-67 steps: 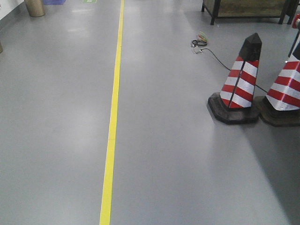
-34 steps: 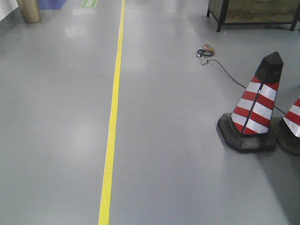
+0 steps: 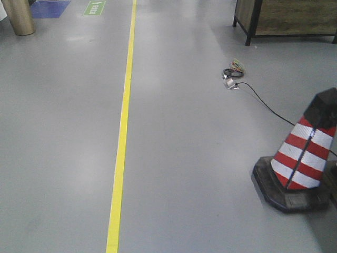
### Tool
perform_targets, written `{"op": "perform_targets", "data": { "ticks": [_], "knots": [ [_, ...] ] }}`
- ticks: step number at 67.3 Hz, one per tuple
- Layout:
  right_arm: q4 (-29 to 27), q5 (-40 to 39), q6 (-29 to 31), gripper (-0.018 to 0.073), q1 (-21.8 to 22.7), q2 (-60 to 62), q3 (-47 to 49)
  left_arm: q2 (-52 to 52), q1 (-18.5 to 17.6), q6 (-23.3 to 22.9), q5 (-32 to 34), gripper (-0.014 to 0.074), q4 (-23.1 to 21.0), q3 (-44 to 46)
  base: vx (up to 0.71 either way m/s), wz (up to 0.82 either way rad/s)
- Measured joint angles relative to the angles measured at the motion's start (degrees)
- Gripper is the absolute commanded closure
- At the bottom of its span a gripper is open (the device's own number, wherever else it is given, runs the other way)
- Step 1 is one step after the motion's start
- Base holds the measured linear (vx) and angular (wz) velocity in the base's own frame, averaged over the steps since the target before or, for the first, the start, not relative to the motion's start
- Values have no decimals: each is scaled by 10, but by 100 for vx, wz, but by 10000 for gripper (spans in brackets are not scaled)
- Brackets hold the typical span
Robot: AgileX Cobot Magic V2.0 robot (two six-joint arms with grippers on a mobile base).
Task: Move and align brake pads A on conveyor
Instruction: 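Drive past the striped cones toward the black conveyor belt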
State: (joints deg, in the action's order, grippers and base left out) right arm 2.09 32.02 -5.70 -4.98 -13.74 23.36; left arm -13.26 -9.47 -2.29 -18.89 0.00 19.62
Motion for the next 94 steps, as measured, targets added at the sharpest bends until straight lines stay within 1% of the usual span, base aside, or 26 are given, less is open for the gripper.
{"op": "perform_targets", "data": {
  "ticks": [29,45,57,94],
  "knots": [
    [0,0,0,566,0,0,0,0,0,0,0,602,0,0,53,5],
    [0,0,0,566,0,0,0,0,0,0,0,602,0,0,43,-25],
    [0,0,0,566,0,0,0,0,0,0,0,602,0,0,32,-65],
    [0,0,0,566,0,0,0,0,0,0,0,602,0,0,21,-91]
  ]
}}
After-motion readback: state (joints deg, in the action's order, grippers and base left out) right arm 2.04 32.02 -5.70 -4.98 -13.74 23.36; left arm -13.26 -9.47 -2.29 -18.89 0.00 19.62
